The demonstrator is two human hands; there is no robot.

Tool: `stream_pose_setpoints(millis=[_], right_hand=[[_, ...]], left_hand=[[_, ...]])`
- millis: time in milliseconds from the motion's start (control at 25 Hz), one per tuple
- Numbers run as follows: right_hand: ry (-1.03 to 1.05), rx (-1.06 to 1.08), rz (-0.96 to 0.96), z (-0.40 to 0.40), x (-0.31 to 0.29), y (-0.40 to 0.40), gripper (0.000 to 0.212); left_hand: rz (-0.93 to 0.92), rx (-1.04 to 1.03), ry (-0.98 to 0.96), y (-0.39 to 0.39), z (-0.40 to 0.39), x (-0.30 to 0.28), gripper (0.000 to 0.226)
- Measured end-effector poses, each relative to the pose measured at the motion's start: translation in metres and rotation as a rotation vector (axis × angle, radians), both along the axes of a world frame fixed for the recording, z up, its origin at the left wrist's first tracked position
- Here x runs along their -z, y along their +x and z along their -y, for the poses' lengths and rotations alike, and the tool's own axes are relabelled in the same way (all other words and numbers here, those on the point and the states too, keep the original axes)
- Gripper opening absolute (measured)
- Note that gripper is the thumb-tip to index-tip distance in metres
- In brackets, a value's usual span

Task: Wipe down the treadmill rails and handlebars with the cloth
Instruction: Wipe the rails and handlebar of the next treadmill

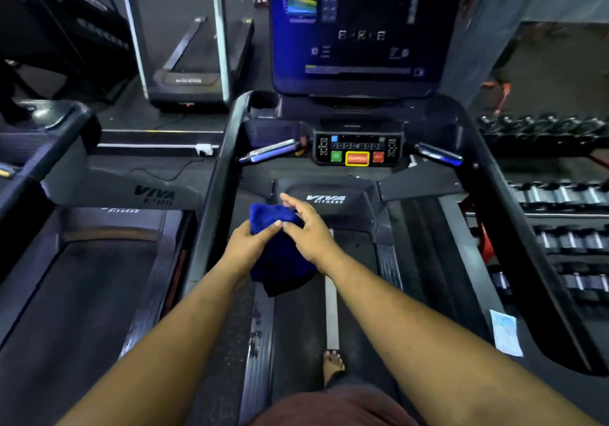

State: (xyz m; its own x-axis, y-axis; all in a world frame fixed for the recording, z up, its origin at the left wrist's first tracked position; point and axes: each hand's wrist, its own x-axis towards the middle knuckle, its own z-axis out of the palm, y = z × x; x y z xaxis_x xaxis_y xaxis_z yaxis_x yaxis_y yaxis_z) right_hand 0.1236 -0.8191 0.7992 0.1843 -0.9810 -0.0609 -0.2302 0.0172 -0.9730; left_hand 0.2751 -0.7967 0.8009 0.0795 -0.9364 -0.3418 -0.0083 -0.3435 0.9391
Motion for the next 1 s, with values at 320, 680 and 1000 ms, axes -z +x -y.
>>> stream_pose_setpoints(millis=[320, 680, 1000], right_hand=[[0.236, -0.020, 0.014, 0.101, 0.015, -0.067, 0.083], [-0.132, 0.173, -0.343, 0.190, 0.021, -0.009, 0.067], [-0.466, 0.142, -1.191, 0.307, 0.042, 0.060, 0.072]], left_hand=[[-0.100, -0.004, 0.005, -0.049, 0.093, 0.001, 0.019], [0.522, -0.010, -0.186, 0.011, 0.191, 0.022, 0.030], [1.066, 0.089, -0.174, 0.045, 0.328, 0.048, 0.032]])
